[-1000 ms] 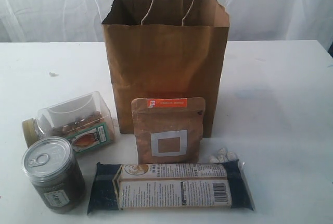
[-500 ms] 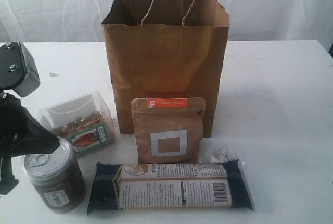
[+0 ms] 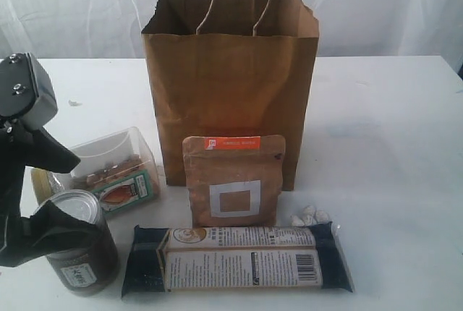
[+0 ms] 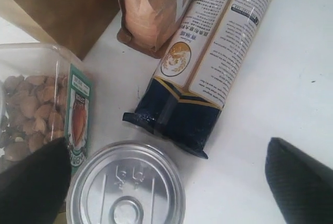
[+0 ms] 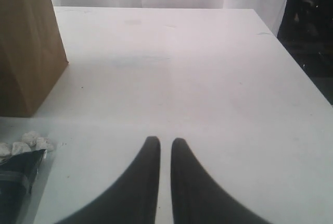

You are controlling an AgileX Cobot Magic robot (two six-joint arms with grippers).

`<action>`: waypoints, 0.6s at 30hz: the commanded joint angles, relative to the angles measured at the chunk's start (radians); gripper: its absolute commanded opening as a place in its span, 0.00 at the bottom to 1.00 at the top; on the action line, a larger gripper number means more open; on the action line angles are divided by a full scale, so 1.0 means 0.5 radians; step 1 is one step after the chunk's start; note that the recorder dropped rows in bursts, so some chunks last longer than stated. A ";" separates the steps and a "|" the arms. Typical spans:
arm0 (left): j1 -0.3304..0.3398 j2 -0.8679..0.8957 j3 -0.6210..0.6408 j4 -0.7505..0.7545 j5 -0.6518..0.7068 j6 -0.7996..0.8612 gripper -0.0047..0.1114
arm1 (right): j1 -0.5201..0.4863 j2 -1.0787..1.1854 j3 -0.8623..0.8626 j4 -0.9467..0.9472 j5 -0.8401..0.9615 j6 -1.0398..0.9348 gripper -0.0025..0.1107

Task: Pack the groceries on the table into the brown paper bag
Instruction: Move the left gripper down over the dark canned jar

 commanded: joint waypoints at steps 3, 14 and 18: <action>-0.013 0.001 -0.007 -0.041 0.028 -0.133 0.94 | 0.006 -0.012 0.004 -0.004 -0.012 -0.022 0.09; -0.013 0.241 -0.128 0.641 0.023 -1.261 0.94 | 0.006 -0.012 0.004 -0.004 -0.012 -0.022 0.09; -0.013 0.346 -0.296 0.666 0.151 -1.324 0.94 | 0.006 -0.012 0.004 -0.004 -0.012 -0.022 0.09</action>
